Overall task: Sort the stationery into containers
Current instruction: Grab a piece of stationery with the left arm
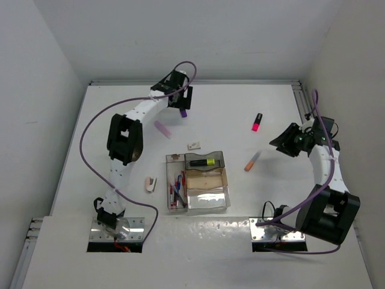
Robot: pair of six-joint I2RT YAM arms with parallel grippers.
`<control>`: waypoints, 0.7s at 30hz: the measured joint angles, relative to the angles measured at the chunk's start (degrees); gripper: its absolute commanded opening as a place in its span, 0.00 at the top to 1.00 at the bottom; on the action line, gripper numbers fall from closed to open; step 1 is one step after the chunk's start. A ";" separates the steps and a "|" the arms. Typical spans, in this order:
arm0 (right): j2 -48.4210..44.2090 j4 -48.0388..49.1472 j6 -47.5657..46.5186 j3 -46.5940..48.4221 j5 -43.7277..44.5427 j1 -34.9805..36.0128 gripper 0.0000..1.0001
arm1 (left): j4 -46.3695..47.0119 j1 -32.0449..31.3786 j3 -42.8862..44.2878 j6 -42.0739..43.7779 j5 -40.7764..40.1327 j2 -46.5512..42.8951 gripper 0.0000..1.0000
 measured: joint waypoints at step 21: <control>1.36 0.28 -0.04 -0.50 0.42 0.00 0.57 | 3.37 -0.17 8.68 -7.39 -1.99 13.31 0.27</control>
